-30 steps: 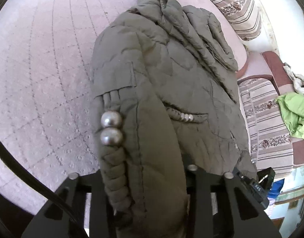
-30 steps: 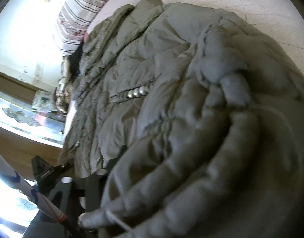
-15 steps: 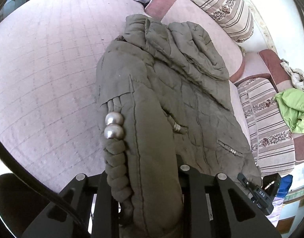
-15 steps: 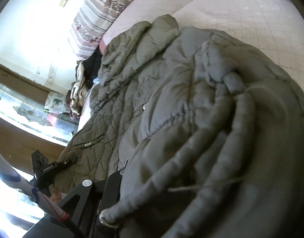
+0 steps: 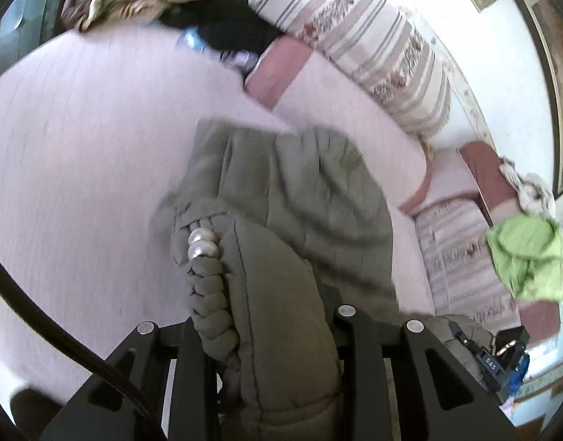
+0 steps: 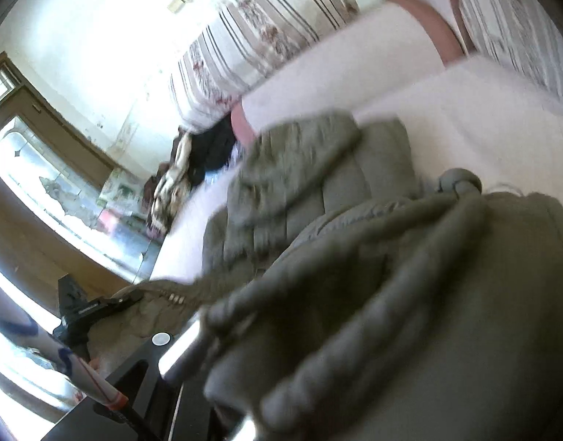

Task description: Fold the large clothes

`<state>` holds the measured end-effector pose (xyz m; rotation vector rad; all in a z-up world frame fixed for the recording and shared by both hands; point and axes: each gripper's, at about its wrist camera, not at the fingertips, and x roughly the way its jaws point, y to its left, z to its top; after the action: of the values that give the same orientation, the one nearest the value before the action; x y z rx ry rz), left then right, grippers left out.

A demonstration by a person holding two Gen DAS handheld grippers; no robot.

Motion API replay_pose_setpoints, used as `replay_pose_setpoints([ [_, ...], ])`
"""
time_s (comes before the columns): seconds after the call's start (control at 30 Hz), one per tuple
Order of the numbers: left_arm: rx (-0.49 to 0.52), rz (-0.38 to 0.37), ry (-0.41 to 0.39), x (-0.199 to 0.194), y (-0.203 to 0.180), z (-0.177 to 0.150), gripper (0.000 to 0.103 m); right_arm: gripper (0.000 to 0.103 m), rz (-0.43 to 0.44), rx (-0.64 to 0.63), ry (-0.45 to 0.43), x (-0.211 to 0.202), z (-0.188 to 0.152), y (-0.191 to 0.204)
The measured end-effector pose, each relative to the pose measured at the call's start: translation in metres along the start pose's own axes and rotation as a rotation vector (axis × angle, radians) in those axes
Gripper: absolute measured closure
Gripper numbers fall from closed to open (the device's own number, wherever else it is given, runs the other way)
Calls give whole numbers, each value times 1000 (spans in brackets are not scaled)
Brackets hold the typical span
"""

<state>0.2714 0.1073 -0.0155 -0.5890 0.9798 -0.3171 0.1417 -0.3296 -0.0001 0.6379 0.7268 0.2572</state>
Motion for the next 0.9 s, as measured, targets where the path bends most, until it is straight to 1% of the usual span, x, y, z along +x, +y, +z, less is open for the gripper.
replay_pose_setpoints([
  [0.1, -12, 37, -29, 31, -11, 39, 76, 87, -46, -4, -50, 27, 44, 5],
  [0.13, -12, 69, -36, 48, -15, 54, 75, 87, -61, 0, -59, 40, 60, 5],
  [0.2, -13, 121, -44, 76, -18, 78, 75, 87, -106, 3, -62, 74, 95, 3],
  [0.23, -15, 148, -45, 90, -19, 89, 75, 87, -129, 6, -59, 86, 106, 1],
  [0.3, -36, 205, -29, 124, -18, 113, 75, 87, -186, 11, -43, 122, 135, -4],
  [0.4, -56, 277, 4, 163, -9, 137, 74, 86, -254, 27, -16, 168, 165, -18],
  [0.47, -71, 301, 26, 188, -5, 150, 74, 85, -283, 35, -3, 188, 178, -27],
  [0.5, -84, 313, 34, 200, -2, 156, 73, 84, -290, 48, 9, 203, 184, -35],
  [0.6, -131, 327, 57, 224, 11, 162, 69, 80, -282, 97, 38, 227, 195, -55],
  [0.63, -157, 323, 67, 228, 16, 160, 69, 77, -274, 119, 48, 234, 198, -61],
  [0.67, -196, 299, 77, 231, 23, 160, 68, 76, -265, 142, 62, 239, 199, -67],
  [0.7, -219, 271, 80, 229, 27, 161, 65, 74, -250, 175, 78, 243, 201, -74],
  [0.73, -231, 243, 81, 223, 29, 161, 64, 71, -237, 194, 79, 242, 202, -76],
  [0.77, -243, 201, 81, 216, 30, 162, 60, 68, -212, 211, 74, 239, 204, -77],
  [0.8, -254, 150, 73, 207, 32, 162, 55, 58, -185, 219, 64, 235, 207, -75],
  [0.83, -267, 99, 62, 197, 34, 163, 53, 43, -159, 223, 54, 230, 208, -74],
  [0.87, -289, 34, 48, 183, 37, 162, 49, 36, -115, 227, 34, 222, 210, -72],
  [0.9, -305, -8, 37, 173, 39, 162, 45, 25, -76, 236, -4, 210, 213, -69],
])
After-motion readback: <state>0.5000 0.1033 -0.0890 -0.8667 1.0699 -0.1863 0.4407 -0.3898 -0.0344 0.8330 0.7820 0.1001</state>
